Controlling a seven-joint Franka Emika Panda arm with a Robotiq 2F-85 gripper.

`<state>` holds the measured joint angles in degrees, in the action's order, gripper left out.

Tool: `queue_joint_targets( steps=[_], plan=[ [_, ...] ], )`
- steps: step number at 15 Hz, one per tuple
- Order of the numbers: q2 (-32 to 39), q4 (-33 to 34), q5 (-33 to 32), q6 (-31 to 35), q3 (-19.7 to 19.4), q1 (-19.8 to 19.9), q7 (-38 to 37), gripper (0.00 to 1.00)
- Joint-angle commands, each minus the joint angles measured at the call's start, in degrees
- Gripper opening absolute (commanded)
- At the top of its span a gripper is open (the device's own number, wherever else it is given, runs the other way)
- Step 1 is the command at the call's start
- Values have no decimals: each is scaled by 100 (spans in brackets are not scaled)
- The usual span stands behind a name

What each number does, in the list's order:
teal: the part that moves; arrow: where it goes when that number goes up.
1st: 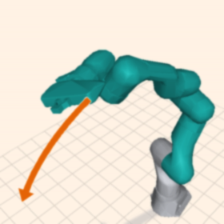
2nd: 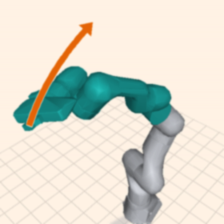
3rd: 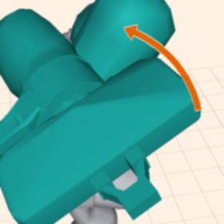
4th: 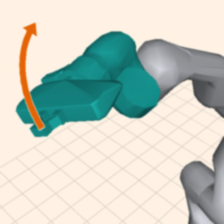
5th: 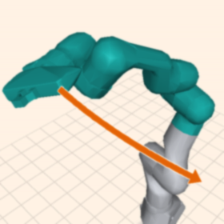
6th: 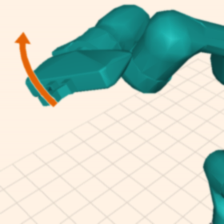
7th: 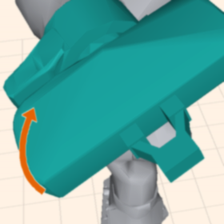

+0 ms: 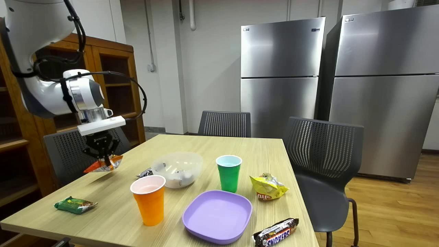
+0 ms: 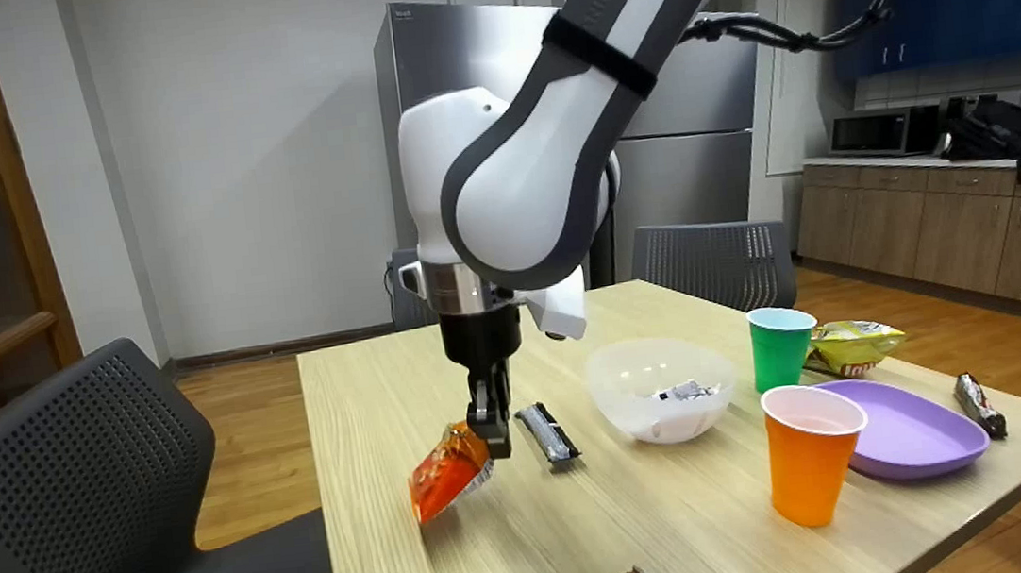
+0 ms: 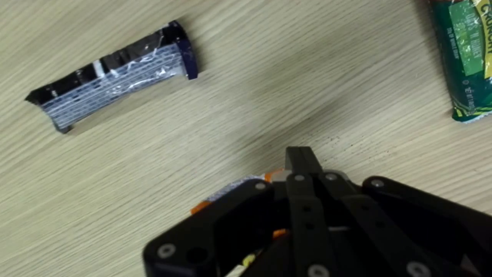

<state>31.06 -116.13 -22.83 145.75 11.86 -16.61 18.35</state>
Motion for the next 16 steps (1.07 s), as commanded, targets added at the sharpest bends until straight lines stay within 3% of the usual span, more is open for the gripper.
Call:
queue_joint_targets(
  steps=[1,16],
  plan=[
    [-752,-299,-51,-231,-12,-2,9,0],
    [-2015,-984,27,-229,-225,332,-184,0]
  ],
)
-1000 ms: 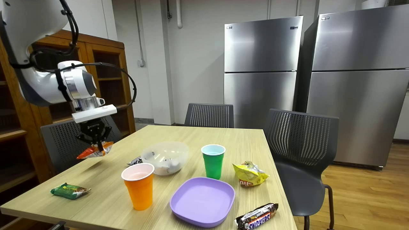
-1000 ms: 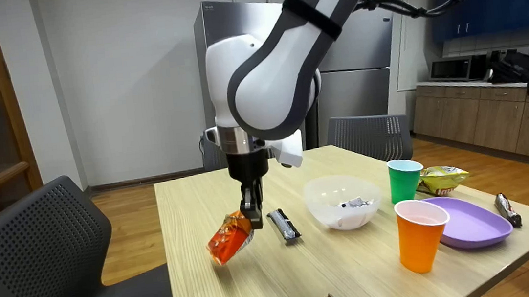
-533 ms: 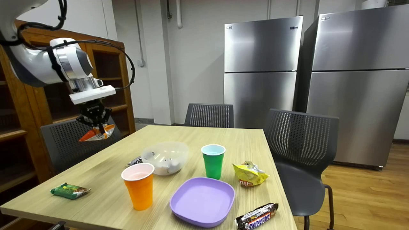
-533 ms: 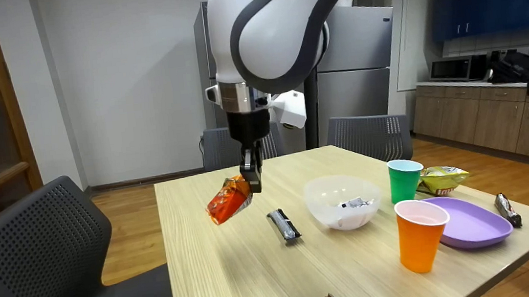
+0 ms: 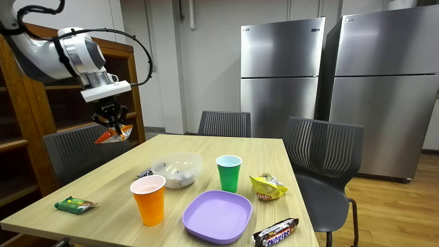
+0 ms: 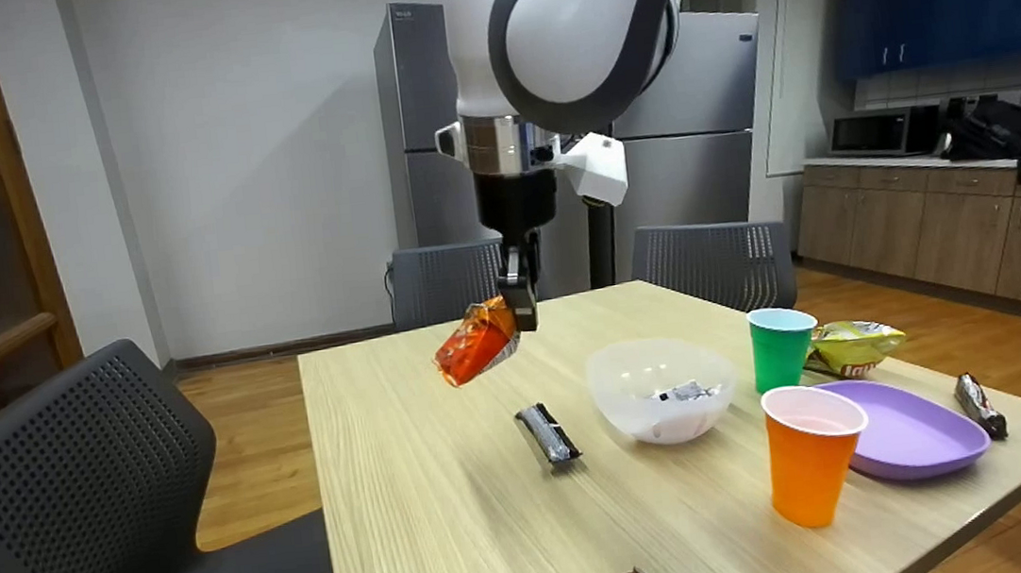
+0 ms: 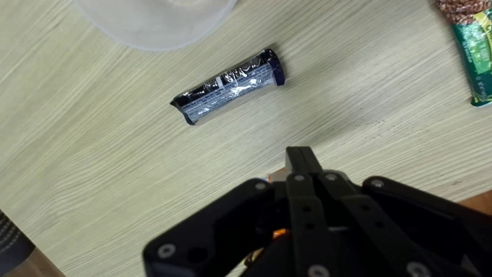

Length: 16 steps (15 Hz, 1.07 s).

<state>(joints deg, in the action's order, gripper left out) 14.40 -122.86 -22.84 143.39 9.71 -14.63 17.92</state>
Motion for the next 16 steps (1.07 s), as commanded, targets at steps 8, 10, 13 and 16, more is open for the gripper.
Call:
queue_joint_targets(
  steps=[8,10,13,16],
  plan=[
    [-688,-765,62,145,-266,524,-84,0],
    [-744,-871,68,201,-349,648,-31,0],
    [-756,-1009,143,361,-489,863,67,0],
    [-668,-1068,202,518,-638,1067,128,0]
  ],
)
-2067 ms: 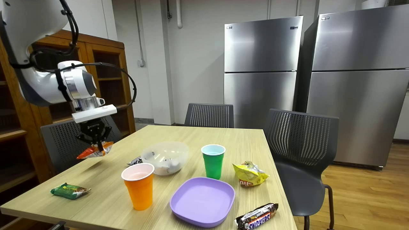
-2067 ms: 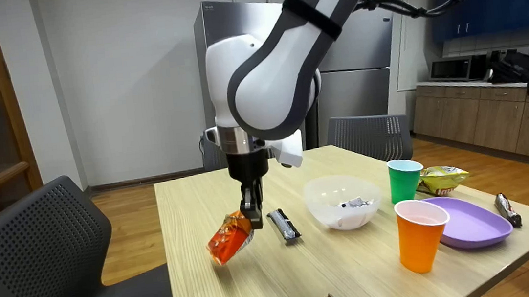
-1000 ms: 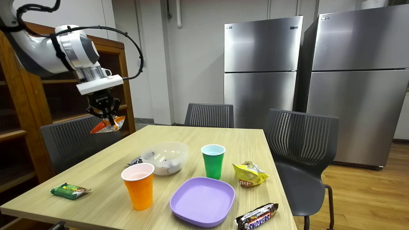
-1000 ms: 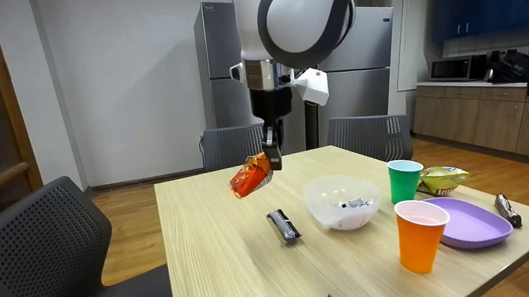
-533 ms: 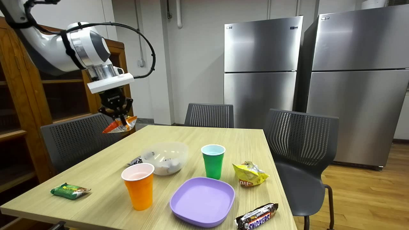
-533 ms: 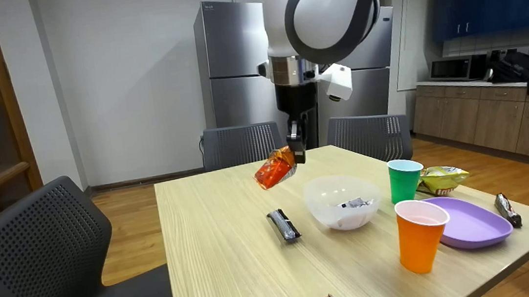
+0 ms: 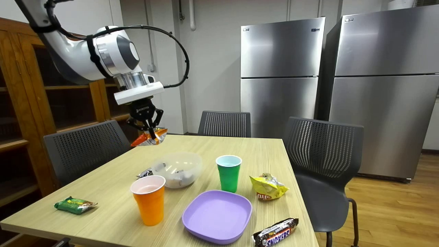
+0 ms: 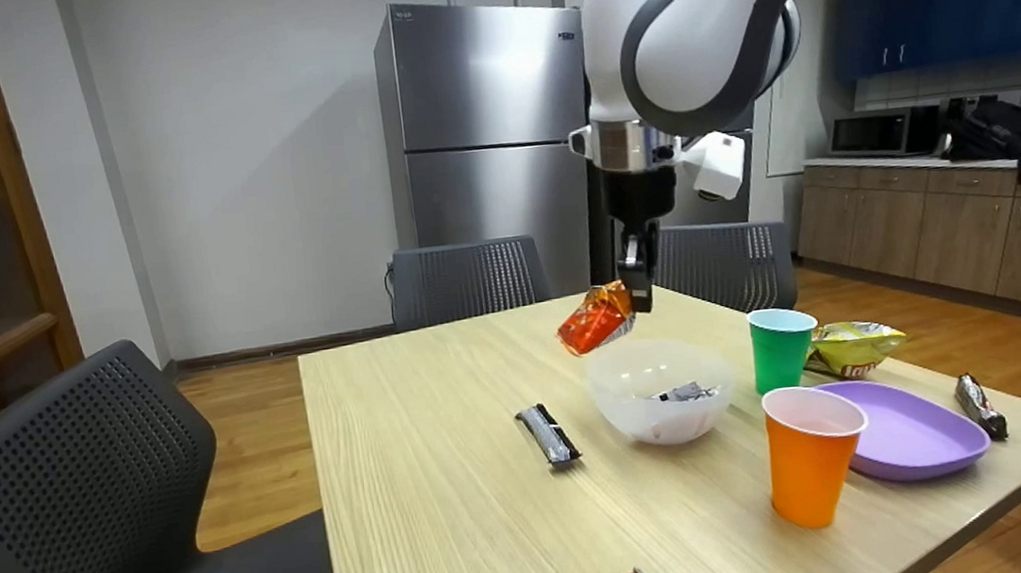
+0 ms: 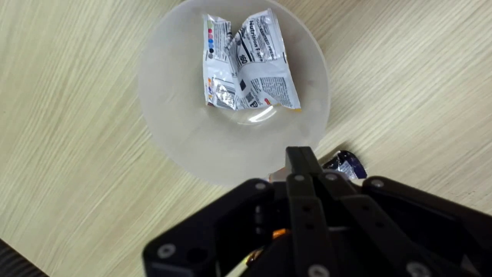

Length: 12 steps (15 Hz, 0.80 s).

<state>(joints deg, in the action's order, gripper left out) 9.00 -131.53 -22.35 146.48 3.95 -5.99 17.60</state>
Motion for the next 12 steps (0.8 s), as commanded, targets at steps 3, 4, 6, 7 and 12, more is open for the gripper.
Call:
queue_joint_targets(
  steps=[3,4,6,7,12],
  plan=[
    [-33,-227,289,333,-165,373,234,0],
    [30,-224,368,382,-190,427,280,0],
    [179,-191,564,458,-221,523,333,0],
    [278,-145,635,478,-233,560,347,0],
    [721,112,936,455,-200,681,392,0]
  ],
)
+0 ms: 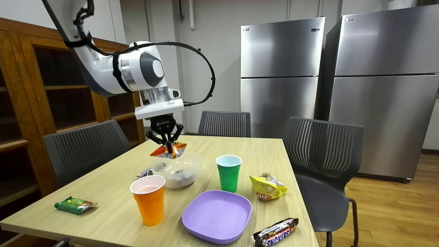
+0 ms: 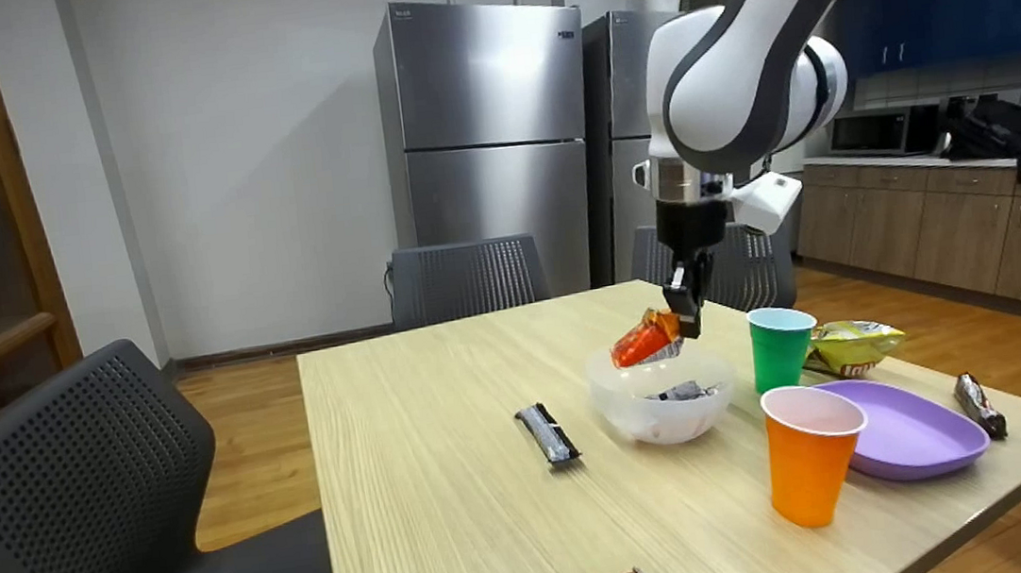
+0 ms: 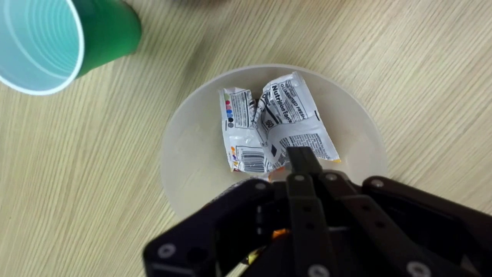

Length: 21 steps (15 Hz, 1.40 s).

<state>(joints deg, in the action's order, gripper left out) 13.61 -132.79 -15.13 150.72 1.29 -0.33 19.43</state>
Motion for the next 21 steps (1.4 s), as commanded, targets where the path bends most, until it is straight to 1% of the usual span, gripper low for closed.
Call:
queue_joint_targets(
  steps=[1,4,5,6,7,10,13,15,16,20,21],
  plan=[
    [332,293,229,12,65,120,197,0],
    [514,455,295,-6,78,159,197,0],
    [558,502,328,-21,90,175,210,26],
    [584,537,337,-32,96,179,221,27],
    [598,560,327,-48,89,174,201,32],
    [423,471,207,-13,59,125,151,55],
    [165,321,-53,-27,11,0,60,77],
    [-36,197,-196,23,29,-52,84,94],
    [-140,129,-242,61,56,-70,111,99],
    [-407,18,-298,-9,171,-217,67,100],
    [-119,231,-222,-5,123,-162,14,100]
  ],
)
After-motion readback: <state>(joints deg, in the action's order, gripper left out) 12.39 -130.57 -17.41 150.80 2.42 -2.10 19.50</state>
